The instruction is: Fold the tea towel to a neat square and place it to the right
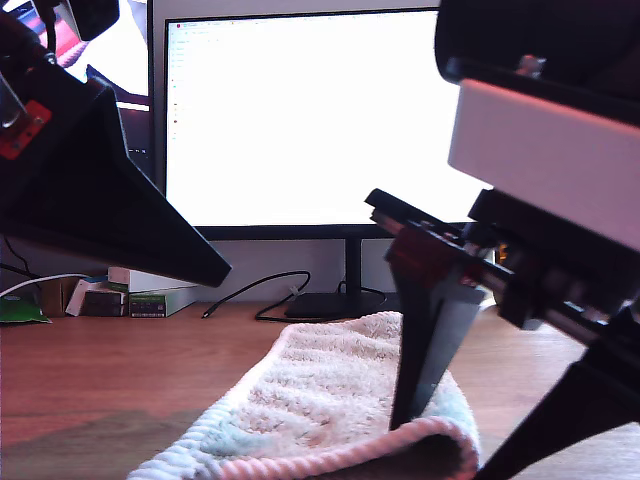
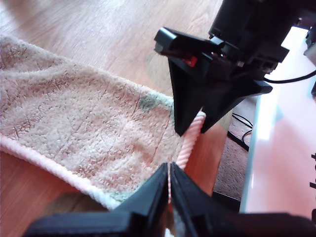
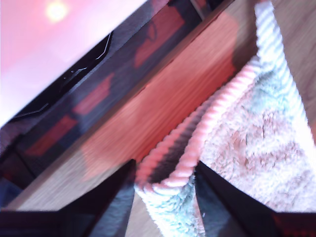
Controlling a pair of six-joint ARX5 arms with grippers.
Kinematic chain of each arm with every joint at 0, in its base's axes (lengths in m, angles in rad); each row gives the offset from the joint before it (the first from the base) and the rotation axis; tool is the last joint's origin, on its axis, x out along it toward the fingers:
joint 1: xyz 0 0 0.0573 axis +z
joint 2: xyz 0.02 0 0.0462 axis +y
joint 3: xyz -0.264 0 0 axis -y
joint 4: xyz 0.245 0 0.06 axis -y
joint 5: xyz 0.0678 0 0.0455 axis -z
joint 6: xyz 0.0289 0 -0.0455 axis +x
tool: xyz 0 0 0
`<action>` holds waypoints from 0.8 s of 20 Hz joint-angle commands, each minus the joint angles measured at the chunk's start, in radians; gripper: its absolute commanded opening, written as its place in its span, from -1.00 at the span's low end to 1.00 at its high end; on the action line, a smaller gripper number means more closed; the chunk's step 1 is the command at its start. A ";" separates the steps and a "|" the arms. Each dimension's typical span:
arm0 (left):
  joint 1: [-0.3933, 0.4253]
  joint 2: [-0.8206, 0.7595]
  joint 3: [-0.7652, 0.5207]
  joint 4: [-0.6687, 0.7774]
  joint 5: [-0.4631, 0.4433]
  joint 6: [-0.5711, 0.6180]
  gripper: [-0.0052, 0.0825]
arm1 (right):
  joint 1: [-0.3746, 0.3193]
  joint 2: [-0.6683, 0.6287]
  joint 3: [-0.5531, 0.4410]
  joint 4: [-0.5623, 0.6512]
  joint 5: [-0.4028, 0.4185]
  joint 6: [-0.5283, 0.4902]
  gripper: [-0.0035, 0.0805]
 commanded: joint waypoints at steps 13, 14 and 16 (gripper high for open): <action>-0.003 -0.002 -0.012 0.007 0.001 -0.004 -0.90 | 0.036 0.047 -0.017 -0.057 0.029 0.021 -0.95; -0.003 -0.002 -0.012 0.008 0.001 -0.004 -0.90 | 0.042 0.043 -0.008 -0.061 0.029 0.034 -0.95; -0.004 -0.002 -0.012 0.008 0.001 -0.003 -0.85 | 0.056 0.032 0.023 -0.064 0.029 0.088 -0.95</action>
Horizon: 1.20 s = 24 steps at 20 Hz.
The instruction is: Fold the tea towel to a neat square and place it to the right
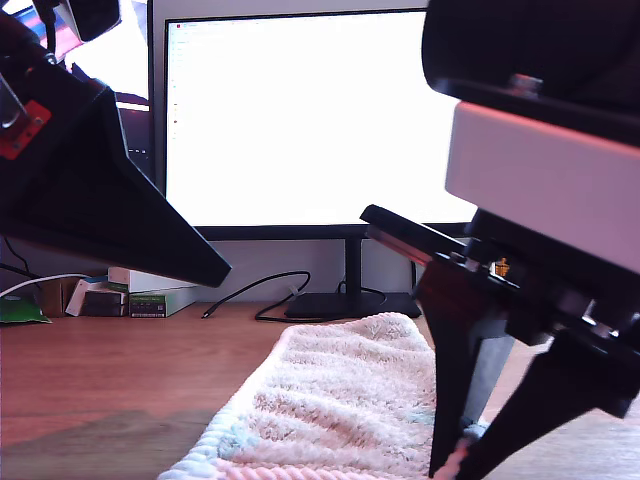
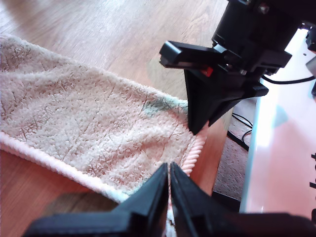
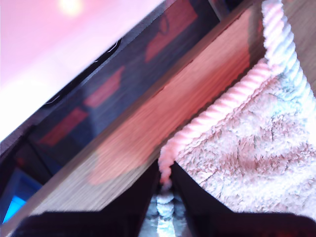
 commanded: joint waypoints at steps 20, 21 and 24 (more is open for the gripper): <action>-0.196 0.122 -0.012 0.053 -0.262 0.031 -0.03 | 0.022 0.009 0.250 -0.122 -0.005 0.387 -0.95; -0.204 0.147 -0.012 0.078 -0.265 0.030 -0.03 | 0.022 0.009 0.256 -0.122 -0.005 0.405 -0.95; -0.212 0.201 -0.012 0.145 -0.299 0.020 -0.02 | 0.021 0.009 0.275 -0.122 -0.005 0.452 -0.95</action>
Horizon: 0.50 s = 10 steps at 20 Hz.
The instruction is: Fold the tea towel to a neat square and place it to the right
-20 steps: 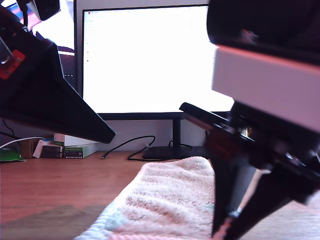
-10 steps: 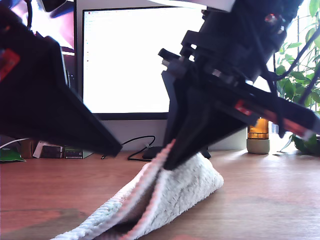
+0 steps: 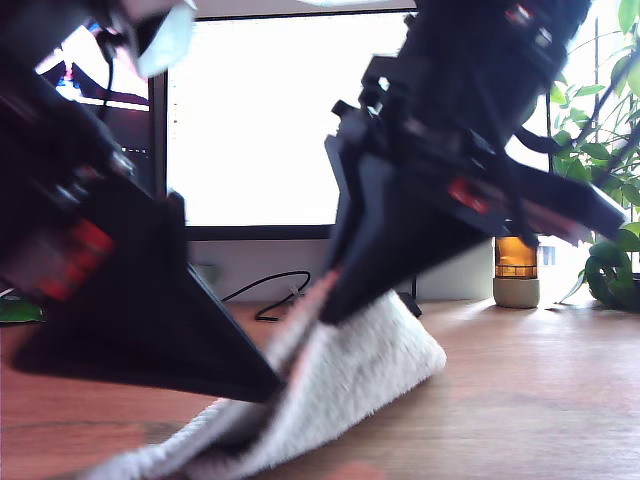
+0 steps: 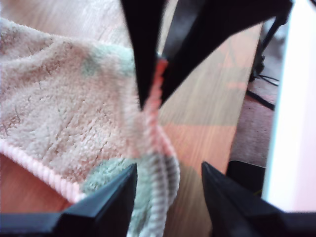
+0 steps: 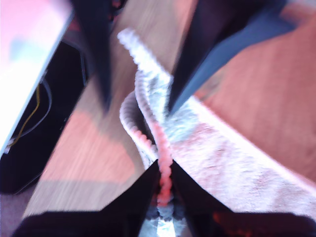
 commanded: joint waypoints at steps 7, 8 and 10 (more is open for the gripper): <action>-0.003 0.131 -0.012 0.102 -0.060 -0.006 -0.02 | 0.004 0.004 0.034 -0.012 -0.003 0.071 -0.95; -0.003 0.155 -0.012 0.119 -0.063 -0.005 -0.02 | 0.004 0.004 0.034 -0.013 -0.003 0.071 -0.95; -0.003 0.191 -0.012 0.145 -0.074 -0.005 -0.13 | 0.004 0.004 0.035 -0.019 -0.003 0.081 -0.95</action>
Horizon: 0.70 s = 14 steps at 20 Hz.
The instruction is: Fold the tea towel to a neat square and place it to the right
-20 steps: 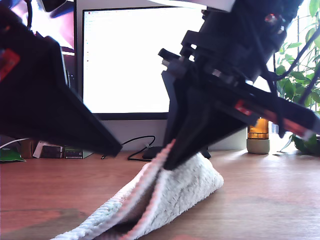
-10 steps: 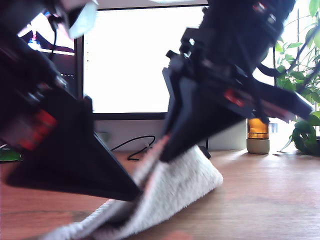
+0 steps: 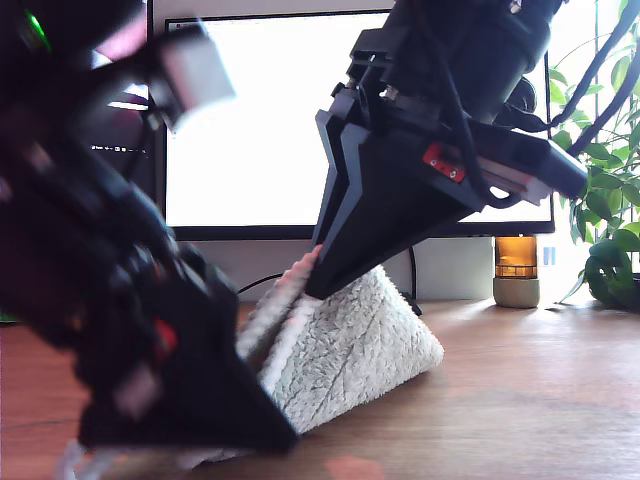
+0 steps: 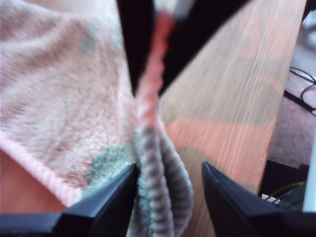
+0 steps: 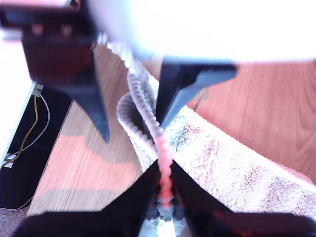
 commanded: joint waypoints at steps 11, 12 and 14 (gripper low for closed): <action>-0.003 0.004 0.021 -0.067 0.045 0.005 -0.93 | 0.004 0.002 0.006 -0.094 0.017 0.022 -0.95; -0.003 -0.002 0.029 -0.090 0.046 0.007 -0.93 | 0.004 0.002 0.006 -0.101 0.017 0.023 -0.93; -0.003 -0.023 0.042 -0.119 0.049 0.008 -0.93 | 0.004 0.002 0.006 -0.119 0.016 0.022 -0.72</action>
